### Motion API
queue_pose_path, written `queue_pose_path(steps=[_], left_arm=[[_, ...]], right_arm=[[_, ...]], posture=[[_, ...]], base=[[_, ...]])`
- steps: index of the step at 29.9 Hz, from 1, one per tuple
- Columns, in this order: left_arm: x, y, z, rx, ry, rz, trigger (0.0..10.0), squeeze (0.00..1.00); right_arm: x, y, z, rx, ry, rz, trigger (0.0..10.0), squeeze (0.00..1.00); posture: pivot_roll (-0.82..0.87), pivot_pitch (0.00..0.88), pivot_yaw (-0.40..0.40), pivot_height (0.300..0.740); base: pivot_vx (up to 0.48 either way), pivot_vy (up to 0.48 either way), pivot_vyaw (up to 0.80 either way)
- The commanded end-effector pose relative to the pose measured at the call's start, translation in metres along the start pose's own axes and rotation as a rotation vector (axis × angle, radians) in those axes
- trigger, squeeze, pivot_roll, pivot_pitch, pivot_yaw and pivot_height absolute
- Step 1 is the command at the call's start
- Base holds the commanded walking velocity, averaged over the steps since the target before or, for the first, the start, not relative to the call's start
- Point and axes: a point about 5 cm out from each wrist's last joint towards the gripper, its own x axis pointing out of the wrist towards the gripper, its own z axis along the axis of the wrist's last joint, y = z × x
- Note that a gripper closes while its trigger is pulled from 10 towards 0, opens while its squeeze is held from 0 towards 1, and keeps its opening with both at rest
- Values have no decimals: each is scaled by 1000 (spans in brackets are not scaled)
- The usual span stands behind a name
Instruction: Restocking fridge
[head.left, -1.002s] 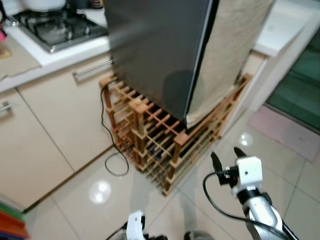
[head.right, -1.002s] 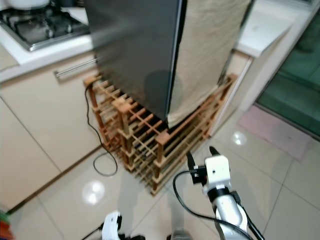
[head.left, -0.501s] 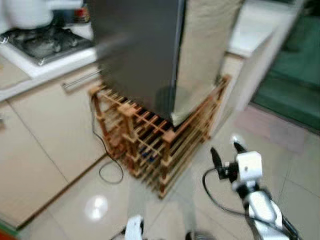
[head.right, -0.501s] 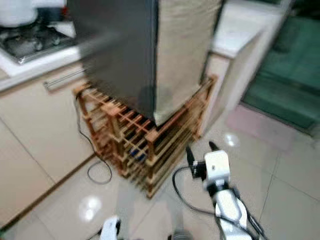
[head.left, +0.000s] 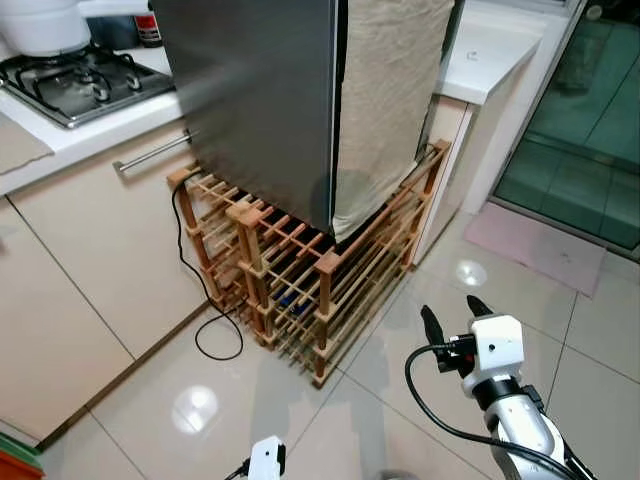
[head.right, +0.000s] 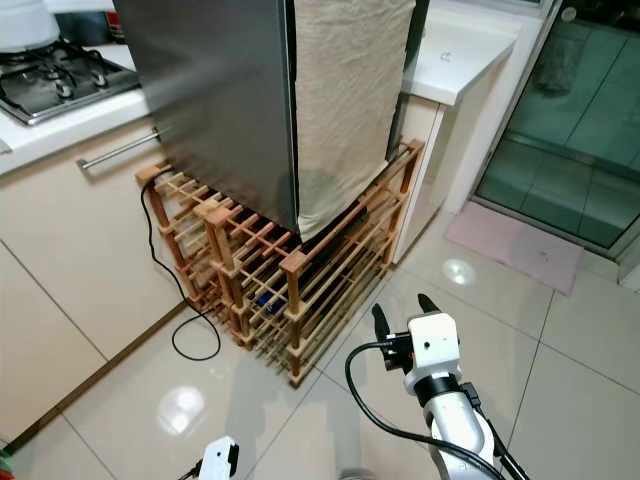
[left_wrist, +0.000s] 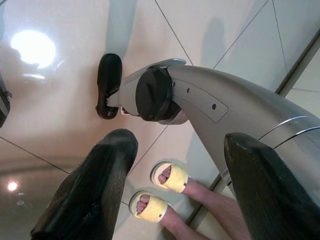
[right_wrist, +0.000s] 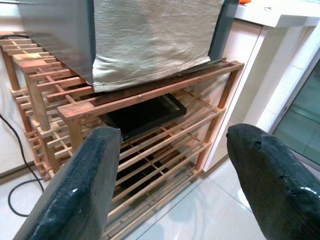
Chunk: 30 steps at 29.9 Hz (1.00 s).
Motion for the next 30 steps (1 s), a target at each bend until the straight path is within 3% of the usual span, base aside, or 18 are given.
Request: queue_pose_path(steps=[1,15,16,17,18,19,20,21,28,30], left_arm=[[-153,-468,115,922,-732,-1263,10000,0],[-153,-468,115,922,-732,-1263,10000,0],[-161,-470,112,908,-715,-1304,10000,0],[-161,-470,112,908,-715,-1304,10000,0],[-69,-333,189,785,-709,-632,10000,0],[-30,-194,204,704,-604,-141,10000,0],[-24,-93,189,649,-480,187,10000,0],[-29,-43,175,623,-405,350,10000,0],[-22,-40,161,649,-323,360,10000,0],[-23,-26,152,604,-275,407,10000,0]], right_arm=[[0,-2,2,-6,-4,-4,10000,4],[0,-2,2,-6,-4,-4,10000,4],[0,-2,2,-8,-5,-6,10000,4],[0,-2,2,-8,-5,-6,10000,4],[28,-2,-43,74,229,-24,10000,82],[42,5,-68,136,406,-26,10000,67],[46,13,-84,169,546,-16,10000,67],[47,18,-91,182,622,-8,10000,67],[43,26,-96,150,686,7,10000,47],[35,28,-105,195,777,-16,10000,47]], posture=[[-272,162,133,724],[-272,162,133,724],[-272,0,0,724],[-272,0,0,724],[-107,0,0,724],[-107,0,0,724],[-98,0,0,724],[-98,0,0,724],[-92,0,0,724],[-96,0,0,724]], base=[[0,0,0],[0,0,0],[0,0,0],[0,0,0],[0,0,0],[0,0,0],[0,0,0],[0,0,0],[0,0,0],[0,0,0]])
